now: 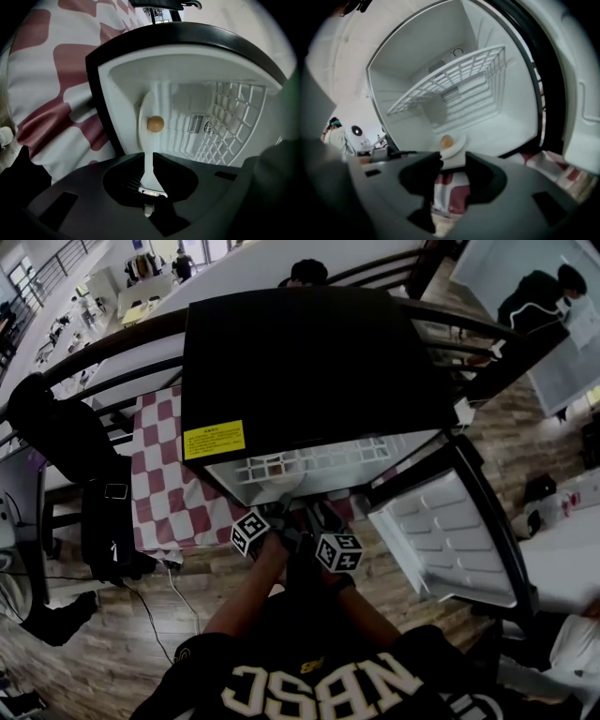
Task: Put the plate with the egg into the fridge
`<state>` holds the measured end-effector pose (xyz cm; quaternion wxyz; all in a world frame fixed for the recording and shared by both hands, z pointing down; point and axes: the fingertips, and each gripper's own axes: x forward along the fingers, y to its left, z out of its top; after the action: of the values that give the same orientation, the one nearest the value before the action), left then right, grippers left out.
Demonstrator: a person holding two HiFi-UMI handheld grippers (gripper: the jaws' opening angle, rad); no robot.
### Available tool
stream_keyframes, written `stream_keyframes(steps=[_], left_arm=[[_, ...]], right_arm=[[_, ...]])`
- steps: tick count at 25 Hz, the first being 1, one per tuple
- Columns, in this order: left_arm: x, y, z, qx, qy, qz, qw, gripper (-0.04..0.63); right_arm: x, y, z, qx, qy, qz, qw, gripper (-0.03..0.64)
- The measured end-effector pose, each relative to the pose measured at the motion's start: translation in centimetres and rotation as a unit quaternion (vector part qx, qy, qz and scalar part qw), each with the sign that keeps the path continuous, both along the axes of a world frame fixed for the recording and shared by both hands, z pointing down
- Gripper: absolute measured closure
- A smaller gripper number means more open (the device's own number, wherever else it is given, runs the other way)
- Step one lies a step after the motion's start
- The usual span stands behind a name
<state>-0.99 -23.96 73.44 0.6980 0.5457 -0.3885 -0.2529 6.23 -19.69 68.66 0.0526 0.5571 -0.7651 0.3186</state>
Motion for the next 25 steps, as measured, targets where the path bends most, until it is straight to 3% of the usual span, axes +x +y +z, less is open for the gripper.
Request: stream_keyframes(steps=[2,5,8,9,11,14,16,18,20,22,23,24,25], left_arm=[[0.1,1.3,-0.9,0.009,0.010,0.018,0.9997,0.496],[-0.6,3.9,-3.3,0.034,0.008,0.048,0.9982,0.485],[-2.0,6.4,-7.3,0.087,-0.025,0.080,0.9927,0.485],[-2.9,6.8,-9.0,0.115,-0.043,0.078,0.9894,0.485],[-4.5,7.6,-12.8,0.181,-0.076,0.066,0.9784,0.486],[-6.3,9.2,-17.5,0.272,-0.127,0.066,0.9516,0.499],[-7.5,10.2,-19.7,0.323,-0.186,0.071,0.9253,0.532],[-8.5,11.3,-21.9,0.369,-0.261,0.074,0.8890,0.563],[-9.4,12.2,-24.3,0.412,-0.354,0.070,0.8369,0.572],[-10.0,13.1,-26.5,0.444,-0.449,0.065,0.7730,0.574],[-10.3,13.4,-27.3,0.452,-0.485,0.063,0.7465,0.574],[-10.5,13.6,-27.8,0.453,-0.509,0.062,0.7293,0.574],[-10.8,13.8,-28.0,0.451,-0.523,0.062,0.7206,0.574]], right_arm=[[0.3,0.7,-0.7,0.008,0.000,0.008,1.000,0.439],[0.6,2.0,-2.8,0.028,0.002,0.012,1.000,0.439],[0.7,3.5,-6.5,0.069,0.020,0.004,0.997,0.456],[0.7,4.0,-8.0,0.089,0.033,0.005,0.995,0.498],[0.6,4.9,-11.1,0.130,0.058,0.007,0.990,0.551],[-0.4,6.3,-15.0,0.173,0.072,0.004,0.982,0.577],[-1.5,7.1,-17.0,0.190,0.077,-0.003,0.979,0.586],[-2.7,8.0,-18.4,0.199,0.082,-0.009,0.977,0.595],[-3.7,8.9,-19.7,0.210,0.080,-0.015,0.974,0.595],[-4.6,9.8,-20.7,0.222,0.086,-0.020,0.971,0.595],[-5.0,10.2,-21.0,0.227,0.093,-0.023,0.969,0.595],[-5.3,10.5,-21.3,0.232,0.100,-0.025,0.967,0.595],[-5.6,10.8,-21.4,0.236,0.107,-0.027,0.966,0.595]])
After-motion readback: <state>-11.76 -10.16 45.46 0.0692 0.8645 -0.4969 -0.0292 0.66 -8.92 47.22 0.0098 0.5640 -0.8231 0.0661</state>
